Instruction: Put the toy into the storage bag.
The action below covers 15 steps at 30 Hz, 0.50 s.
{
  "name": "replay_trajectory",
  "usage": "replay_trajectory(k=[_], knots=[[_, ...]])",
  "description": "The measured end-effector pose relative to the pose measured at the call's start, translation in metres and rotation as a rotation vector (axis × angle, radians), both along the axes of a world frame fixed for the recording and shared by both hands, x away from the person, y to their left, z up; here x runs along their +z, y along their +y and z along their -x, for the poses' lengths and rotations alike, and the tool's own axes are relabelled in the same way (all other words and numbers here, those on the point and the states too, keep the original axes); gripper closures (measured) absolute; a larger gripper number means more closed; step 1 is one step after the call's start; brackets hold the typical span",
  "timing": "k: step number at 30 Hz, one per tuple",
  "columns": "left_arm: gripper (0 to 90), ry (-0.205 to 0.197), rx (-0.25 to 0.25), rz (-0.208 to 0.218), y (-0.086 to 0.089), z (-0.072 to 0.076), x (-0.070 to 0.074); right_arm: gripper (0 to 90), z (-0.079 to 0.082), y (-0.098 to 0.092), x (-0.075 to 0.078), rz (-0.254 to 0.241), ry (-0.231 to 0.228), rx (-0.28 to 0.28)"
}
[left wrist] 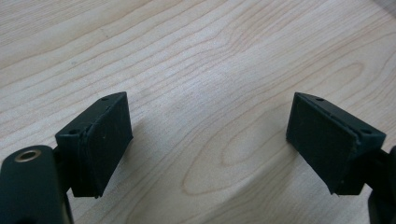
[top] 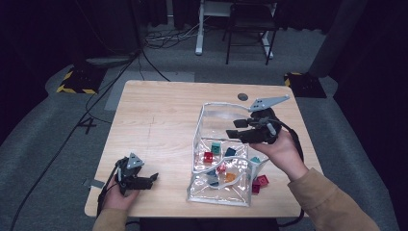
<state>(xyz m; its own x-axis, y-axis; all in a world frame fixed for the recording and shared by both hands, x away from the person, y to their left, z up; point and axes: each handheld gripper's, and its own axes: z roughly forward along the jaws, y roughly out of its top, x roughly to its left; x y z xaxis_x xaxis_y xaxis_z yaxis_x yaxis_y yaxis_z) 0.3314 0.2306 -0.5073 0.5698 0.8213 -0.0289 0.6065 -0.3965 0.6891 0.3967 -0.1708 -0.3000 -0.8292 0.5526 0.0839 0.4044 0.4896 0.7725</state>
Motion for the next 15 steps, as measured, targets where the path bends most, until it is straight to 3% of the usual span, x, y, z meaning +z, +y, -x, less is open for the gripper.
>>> replay_trajectory(k=[7,15], knots=[[14.5,0.0,0.0,0.0,0.0,0.0,0.0,49.3,0.016,-0.023,0.012,-0.04,-0.045,-0.022],[14.5,0.0,-0.001,0.0,0.0,0.0,0.0,49.2,0.029,-0.055,0.019,-0.052,-0.081,-0.071]])
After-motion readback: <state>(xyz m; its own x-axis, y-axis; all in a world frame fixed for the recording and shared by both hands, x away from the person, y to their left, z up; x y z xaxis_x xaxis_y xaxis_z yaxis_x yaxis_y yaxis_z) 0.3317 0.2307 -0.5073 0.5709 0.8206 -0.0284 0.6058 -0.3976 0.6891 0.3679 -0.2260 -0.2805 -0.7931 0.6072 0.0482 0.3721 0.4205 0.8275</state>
